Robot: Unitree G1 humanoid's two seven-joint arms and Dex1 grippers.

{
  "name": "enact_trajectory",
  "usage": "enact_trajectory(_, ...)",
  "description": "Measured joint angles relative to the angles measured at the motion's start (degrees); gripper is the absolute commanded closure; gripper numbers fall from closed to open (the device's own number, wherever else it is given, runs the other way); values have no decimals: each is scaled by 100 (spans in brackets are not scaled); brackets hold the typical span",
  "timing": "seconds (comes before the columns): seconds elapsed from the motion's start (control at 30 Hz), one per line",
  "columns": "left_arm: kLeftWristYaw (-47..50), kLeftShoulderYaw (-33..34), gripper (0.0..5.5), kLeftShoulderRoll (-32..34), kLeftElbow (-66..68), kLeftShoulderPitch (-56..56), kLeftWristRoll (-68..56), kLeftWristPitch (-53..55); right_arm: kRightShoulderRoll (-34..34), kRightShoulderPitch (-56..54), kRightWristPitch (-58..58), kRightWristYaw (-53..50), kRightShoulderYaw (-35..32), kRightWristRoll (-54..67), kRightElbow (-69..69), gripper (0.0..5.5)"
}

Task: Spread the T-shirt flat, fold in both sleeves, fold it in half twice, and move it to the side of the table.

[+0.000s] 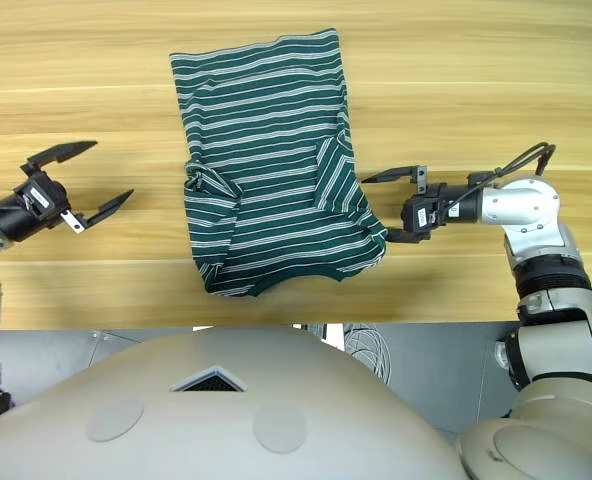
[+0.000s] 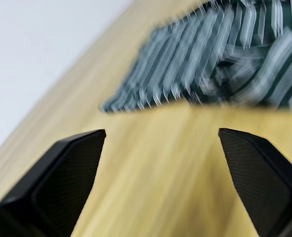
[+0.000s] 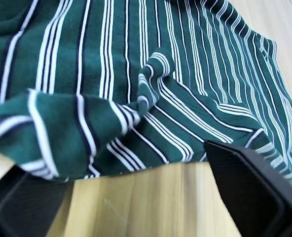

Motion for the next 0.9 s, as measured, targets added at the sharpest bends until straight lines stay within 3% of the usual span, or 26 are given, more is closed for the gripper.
enact_trajectory(0.1,-353,-109,137,610,157,647,368,-109,60,-32,192,221,124,136,-36,213)
enact_trajectory(0.2,-387,-237,137,822,-88,964,481,-223,187,-27,244,438,292,311,-80,289)
enact_trajectory(0.6,171,-1473,137,355,-975,1024,1017,-1123,271,190,772,1018,404,704,-306,545)
enact_trajectory(0.9,1393,-2174,137,-98,-324,101,2175,-1990,323,413,1027,1120,339,789,-655,550)
